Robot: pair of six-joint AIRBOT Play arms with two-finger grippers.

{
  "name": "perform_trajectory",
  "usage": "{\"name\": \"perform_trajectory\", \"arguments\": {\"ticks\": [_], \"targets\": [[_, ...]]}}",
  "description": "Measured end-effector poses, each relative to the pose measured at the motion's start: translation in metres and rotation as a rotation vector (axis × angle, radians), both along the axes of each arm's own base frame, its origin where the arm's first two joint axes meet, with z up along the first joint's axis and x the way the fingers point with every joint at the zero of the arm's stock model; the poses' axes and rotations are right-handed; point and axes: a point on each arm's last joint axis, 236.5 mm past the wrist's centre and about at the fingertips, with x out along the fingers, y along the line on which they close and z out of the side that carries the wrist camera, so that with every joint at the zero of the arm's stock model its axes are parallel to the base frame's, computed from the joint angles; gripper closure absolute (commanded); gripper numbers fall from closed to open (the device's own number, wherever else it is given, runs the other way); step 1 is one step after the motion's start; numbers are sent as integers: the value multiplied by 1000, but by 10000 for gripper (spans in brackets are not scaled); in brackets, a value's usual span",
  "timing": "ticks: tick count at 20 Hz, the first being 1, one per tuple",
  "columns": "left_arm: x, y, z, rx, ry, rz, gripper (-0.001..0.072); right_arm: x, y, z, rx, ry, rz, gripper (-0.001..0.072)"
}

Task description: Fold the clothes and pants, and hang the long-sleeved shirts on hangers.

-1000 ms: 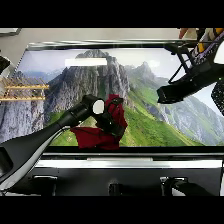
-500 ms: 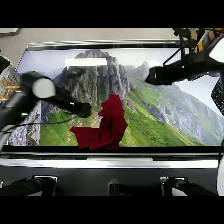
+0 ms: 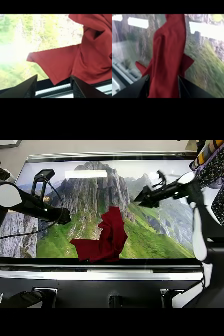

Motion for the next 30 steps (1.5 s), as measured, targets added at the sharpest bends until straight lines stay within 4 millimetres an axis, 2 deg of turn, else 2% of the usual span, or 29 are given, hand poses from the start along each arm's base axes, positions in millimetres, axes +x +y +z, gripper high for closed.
{"name": "perform_trajectory", "arguments": {"ticks": [3, 9, 11, 12, 13, 14, 17, 20, 22, 25, 27, 30], "targets": [[3, 5, -5, 9, 13, 33, 92, 1, 22, -42, 12, 60, 17, 298], [5, 21, -23, 28, 67, 102, 93, -7, 71, -86, 3, 116, 41, 317], [3, 30, -26, 34, 87, 129, 93, -12, 81, -100, -13, 145, 41, 447], [2, 35, -26, 36, 95, 142, 92, -14, 84, -105, -18, 156, 44, 540], [0, 41, -26, 37, 99, 157, 92, -15, 87, -108, -21, 161, 44, 687], [-2, 48, -27, 38, 103, 173, 93, -15, 88, -110, -24, 161, 45, 682], [-17, 75, -34, 39, 117, 244, 93, -16, 90, -106, -28, 143, 61, 683], [-37, 95, -56, -17, 141, 325, 93, -18, 87, -96, -52, 110, 84, 683], [-53, 89, -80, -116, 187, 344, 93, -20, 83, -85, -76, 83, 103, 683], [-69, 69, -126, -258, 251, 365, 93, -26, 74, -66, -126, 54, 128, 683], [-71, 54, -151, -349, 264, 382, 93, -31, 69, -55, -147, 45, 143, 683], [-67, 38, -179, -446, 275, 399, 94, -39, 65, -40, -167, 39, 164, 683]]}}
